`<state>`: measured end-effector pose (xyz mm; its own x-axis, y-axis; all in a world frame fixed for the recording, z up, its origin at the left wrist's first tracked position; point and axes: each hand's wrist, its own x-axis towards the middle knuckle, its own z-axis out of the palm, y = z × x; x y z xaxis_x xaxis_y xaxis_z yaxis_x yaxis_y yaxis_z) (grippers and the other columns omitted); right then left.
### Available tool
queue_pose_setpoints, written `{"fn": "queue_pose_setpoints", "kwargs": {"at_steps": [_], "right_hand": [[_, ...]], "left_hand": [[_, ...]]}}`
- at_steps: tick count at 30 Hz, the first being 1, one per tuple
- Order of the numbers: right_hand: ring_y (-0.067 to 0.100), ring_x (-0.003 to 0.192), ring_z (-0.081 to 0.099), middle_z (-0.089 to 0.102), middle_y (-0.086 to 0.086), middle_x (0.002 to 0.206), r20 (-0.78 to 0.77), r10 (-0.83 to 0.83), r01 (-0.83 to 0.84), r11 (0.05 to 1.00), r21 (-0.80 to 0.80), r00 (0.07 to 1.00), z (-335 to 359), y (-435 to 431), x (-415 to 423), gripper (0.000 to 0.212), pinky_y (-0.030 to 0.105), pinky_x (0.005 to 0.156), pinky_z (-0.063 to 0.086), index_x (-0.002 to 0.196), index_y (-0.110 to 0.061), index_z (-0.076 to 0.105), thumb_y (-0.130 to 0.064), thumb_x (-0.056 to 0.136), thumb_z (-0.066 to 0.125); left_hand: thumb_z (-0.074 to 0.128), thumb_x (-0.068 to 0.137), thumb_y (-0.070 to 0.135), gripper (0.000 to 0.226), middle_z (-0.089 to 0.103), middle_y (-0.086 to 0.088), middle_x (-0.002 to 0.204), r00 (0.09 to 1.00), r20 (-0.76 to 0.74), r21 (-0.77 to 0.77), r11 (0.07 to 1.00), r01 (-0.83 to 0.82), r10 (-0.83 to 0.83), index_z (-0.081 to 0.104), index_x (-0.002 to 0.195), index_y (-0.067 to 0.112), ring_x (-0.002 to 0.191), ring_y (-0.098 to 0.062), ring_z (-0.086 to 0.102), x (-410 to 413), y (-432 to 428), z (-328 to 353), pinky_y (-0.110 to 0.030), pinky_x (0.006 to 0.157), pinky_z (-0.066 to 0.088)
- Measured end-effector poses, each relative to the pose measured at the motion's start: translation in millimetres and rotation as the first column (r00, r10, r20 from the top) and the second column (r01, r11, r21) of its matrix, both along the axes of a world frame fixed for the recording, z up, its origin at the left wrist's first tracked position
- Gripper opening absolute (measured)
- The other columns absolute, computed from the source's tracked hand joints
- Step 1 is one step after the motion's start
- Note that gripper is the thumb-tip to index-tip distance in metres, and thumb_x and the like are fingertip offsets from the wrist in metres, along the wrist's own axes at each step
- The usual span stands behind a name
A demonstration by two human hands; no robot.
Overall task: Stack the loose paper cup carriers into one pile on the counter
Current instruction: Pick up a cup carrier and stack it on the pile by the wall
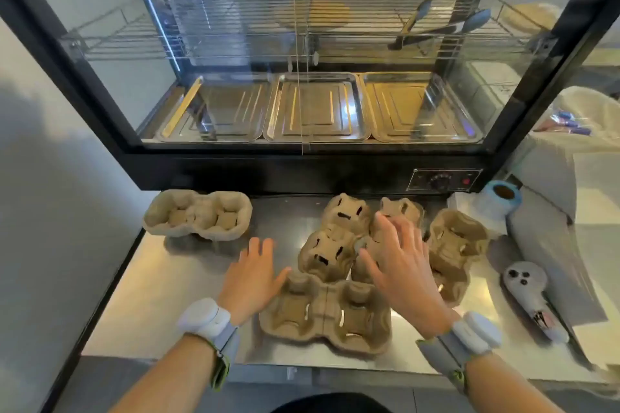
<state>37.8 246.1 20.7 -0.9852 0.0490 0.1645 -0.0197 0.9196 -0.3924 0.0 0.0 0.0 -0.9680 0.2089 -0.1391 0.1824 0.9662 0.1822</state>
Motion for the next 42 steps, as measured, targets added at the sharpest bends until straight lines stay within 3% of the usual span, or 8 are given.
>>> {"fn": "queue_pose_setpoints", "kwargs": {"at_steps": [4, 8, 11, 17, 23, 27, 32, 42], "right_hand": [[0.02, 0.087, 0.062, 0.057, 0.002, 0.108, 0.111, -0.021, 0.017, 0.999, 0.032, 0.994, -10.4, 1.8, 21.3, 0.027, 0.027, 0.064, 0.05, 0.113, -0.02, 0.047, -0.039, 0.094, 0.048], [0.027, 0.09, 0.068, 0.069, 0.003, 0.102, 0.369, -0.039, -0.013, 0.99, 0.138, 0.928, -17.3, 13.1, 31.3, 0.042, 0.034, 0.067, 0.052, 0.132, -0.024, 0.038, -0.044, 0.096, 0.038], [0.028, 0.086, 0.067, 0.068, 0.004, 0.095, 0.445, -0.017, -0.039, 0.993, 0.115, 0.895, -22.8, 12.2, 37.2, 0.046, 0.033, 0.062, 0.048, 0.135, -0.019, 0.031, -0.042, 0.095, 0.041], [0.021, 0.066, 0.051, 0.055, -0.003, 0.08, 0.399, 0.061, -0.052, 0.998, -0.034, 0.915, -14.5, 0.8, 40.9, 0.03, 0.028, 0.051, 0.037, 0.124, -0.019, 0.037, -0.031, 0.097, 0.044], [0.015, 0.074, 0.059, 0.058, -0.005, 0.091, 0.258, 0.15, -0.083, 0.964, -0.253, 0.954, 7.6, -23.3, 13.9, 0.032, 0.027, 0.065, 0.048, 0.127, -0.02, 0.039, -0.029, 0.098, 0.047], [0.015, 0.08, 0.061, 0.059, -0.003, 0.094, 0.179, 0.187, -0.124, 0.941, -0.314, 0.966, 19.3, -52.4, -24.8, 0.032, 0.03, 0.07, 0.054, 0.129, -0.018, 0.04, -0.028, 0.099, 0.047], [0.022, 0.092, 0.063, 0.062, 0.003, 0.107, 0.116, 0.208, -0.152, 0.916, -0.371, 0.971, 28.1, -99.3, -74.6, 0.034, 0.031, 0.075, 0.049, 0.13, -0.019, 0.041, -0.027, 0.098, 0.048], [0.03, 0.104, 0.061, 0.061, 0.012, 0.121, 0.224, 0.263, -0.169, 0.915, -0.365, 0.939, 23.3, -175.7, -145.2, 0.044, 0.039, 0.085, 0.049, 0.139, -0.015, 0.039, -0.026, 0.097, 0.049]], "left_hand": [[0.041, 0.092, 0.047, 0.053, 0.05, -0.016, 0.129, 0.977, 0.186, -0.002, 0.994, -0.106, 0.105, 0.033, 0.128, 0.008, 0.106, -0.04, 0.058, 10.0, -2.2, -9.2, -0.041, 0.079, 0.046], [0.044, 0.092, 0.04, 0.046, 0.061, -0.019, 0.117, 0.912, 0.371, -0.003, 0.982, -0.188, 0.176, 0.041, 0.122, 0.005, 0.105, -0.038, 0.058, 15.8, -5.9, -14.1, -0.037, 0.075, 0.041], [0.048, 0.09, 0.036, 0.027, 0.062, -0.021, 0.113, 0.88, 0.423, 0.059, 0.963, -0.263, 0.215, 0.042, 0.096, 0.01, 0.102, -0.039, 0.059, 23.5, -5.9, -13.6, -0.037, 0.076, 0.043], [0.047, 0.092, 0.032, 0.02, 0.065, -0.02, 0.103, 0.844, 0.432, 0.205, 0.877, -0.435, 0.317, 0.041, 0.086, 0.013, 0.082, -0.041, 0.067, 36.2, -21.2, -0.5, -0.045, 0.074, 0.056], [0.047, 0.095, 0.032, 0.018, 0.063, -0.009, 0.088, 0.842, 0.362, 0.375, 0.764, -0.525, 0.401, 0.048, 0.094, 0.014, 0.056, -0.022, 0.067, 22.3, -46.9, 39.6, -0.022, 0.043, 0.05], [0.046, 0.094, 0.033, 0.021, 0.057, -0.004, 0.08, 0.893, 0.182, 0.407, 0.795, -0.45, 0.413, 0.05, 0.093, 0.012, 0.069, -0.025, 0.058, -3.1, -74.1, 69.0, -0.036, 0.062, 0.045], [0.041, 0.096, 0.021, 0.021, 0.053, -0.008, 0.097, 0.889, 0.016, 0.376, 0.821, -0.43, 0.458, 0.055, 0.105, 0.007, 0.09, -0.029, 0.052, -43.8, -114.6, 80.1, -0.037, 0.074, 0.039], [0.052, 0.091, 0.019, 0.029, 0.062, -0.016, 0.11, 0.793, -0.005, 0.469, 0.702, -0.536, 0.609, 0.05, 0.118, 0.008, 0.1, -0.034, 0.057, -108.0, -187.3, 64.6, -0.043, 0.08, 0.047]]}}
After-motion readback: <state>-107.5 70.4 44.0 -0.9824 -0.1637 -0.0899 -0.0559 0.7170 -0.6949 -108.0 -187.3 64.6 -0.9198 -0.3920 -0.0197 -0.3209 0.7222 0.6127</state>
